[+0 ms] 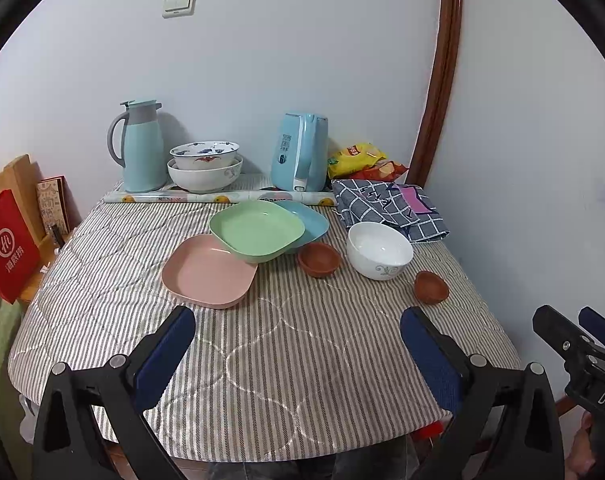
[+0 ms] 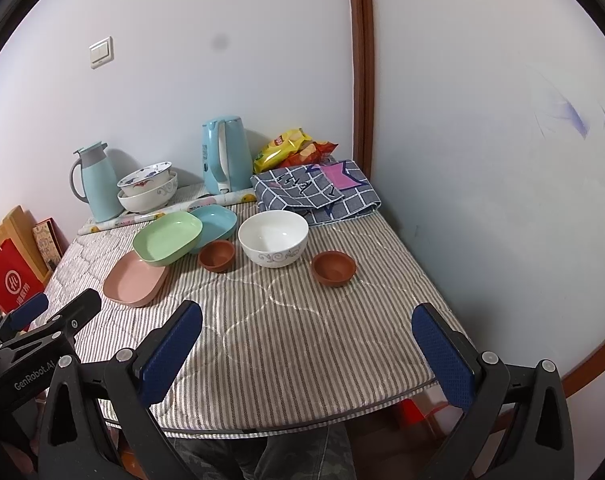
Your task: Organize plates and bowls
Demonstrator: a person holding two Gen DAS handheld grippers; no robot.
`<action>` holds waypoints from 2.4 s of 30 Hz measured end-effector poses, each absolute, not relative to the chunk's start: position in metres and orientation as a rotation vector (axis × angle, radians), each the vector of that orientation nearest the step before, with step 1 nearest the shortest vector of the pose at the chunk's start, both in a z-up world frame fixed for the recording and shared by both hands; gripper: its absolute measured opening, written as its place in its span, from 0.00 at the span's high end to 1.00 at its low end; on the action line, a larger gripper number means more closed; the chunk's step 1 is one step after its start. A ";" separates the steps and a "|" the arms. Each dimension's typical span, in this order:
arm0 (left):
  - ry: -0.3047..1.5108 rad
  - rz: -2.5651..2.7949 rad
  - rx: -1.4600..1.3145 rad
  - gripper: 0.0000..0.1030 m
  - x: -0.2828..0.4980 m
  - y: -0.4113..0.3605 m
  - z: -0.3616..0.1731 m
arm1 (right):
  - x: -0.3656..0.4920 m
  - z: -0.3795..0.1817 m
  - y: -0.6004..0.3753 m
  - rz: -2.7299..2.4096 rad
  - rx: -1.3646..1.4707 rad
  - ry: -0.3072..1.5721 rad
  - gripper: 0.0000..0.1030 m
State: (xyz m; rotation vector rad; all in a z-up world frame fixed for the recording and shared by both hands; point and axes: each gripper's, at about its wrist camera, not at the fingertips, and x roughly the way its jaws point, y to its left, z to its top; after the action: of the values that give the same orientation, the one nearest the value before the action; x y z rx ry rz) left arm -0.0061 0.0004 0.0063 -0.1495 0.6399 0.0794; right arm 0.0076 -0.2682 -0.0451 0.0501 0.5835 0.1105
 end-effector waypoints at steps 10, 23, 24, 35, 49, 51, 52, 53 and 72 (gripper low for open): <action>0.640 0.077 -0.148 0.00 -0.005 0.002 0.007 | 0.005 -0.044 -0.268 0.118 0.049 0.578 0.00; 0.643 0.072 -0.155 0.00 -0.004 0.001 0.006 | 0.004 -0.042 -0.265 0.114 0.044 0.573 0.00; 0.643 0.073 -0.155 0.00 -0.005 0.002 0.006 | 0.005 -0.042 -0.265 0.116 0.042 0.573 0.00; 0.639 0.078 -0.161 0.00 0.000 0.007 0.004 | 0.009 -0.040 -0.260 0.155 0.043 0.570 0.00; 0.672 0.091 -0.171 0.00 0.038 0.012 0.008 | 0.054 -0.047 -0.255 0.170 0.044 0.638 0.00; 0.681 0.108 -0.166 0.00 0.044 0.013 0.007 | 0.063 -0.049 -0.253 0.170 0.044 0.660 0.00; 0.683 0.114 -0.164 0.00 0.046 0.013 0.007 | 0.067 -0.050 -0.252 0.171 0.048 0.669 0.00; 0.686 0.121 -0.161 0.00 0.050 0.014 0.007 | 0.071 -0.051 -0.251 0.173 0.055 0.677 0.00; 0.768 0.177 -0.157 0.00 0.134 0.041 -0.009 | 0.161 -0.056 -0.212 0.271 0.010 0.734 0.00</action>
State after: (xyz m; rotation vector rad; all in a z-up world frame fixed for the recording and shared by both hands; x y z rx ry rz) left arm 0.1340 0.0411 -0.0089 -0.1569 0.7679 0.1773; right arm 0.1614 -0.2116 -0.0561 0.0102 0.7341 0.2712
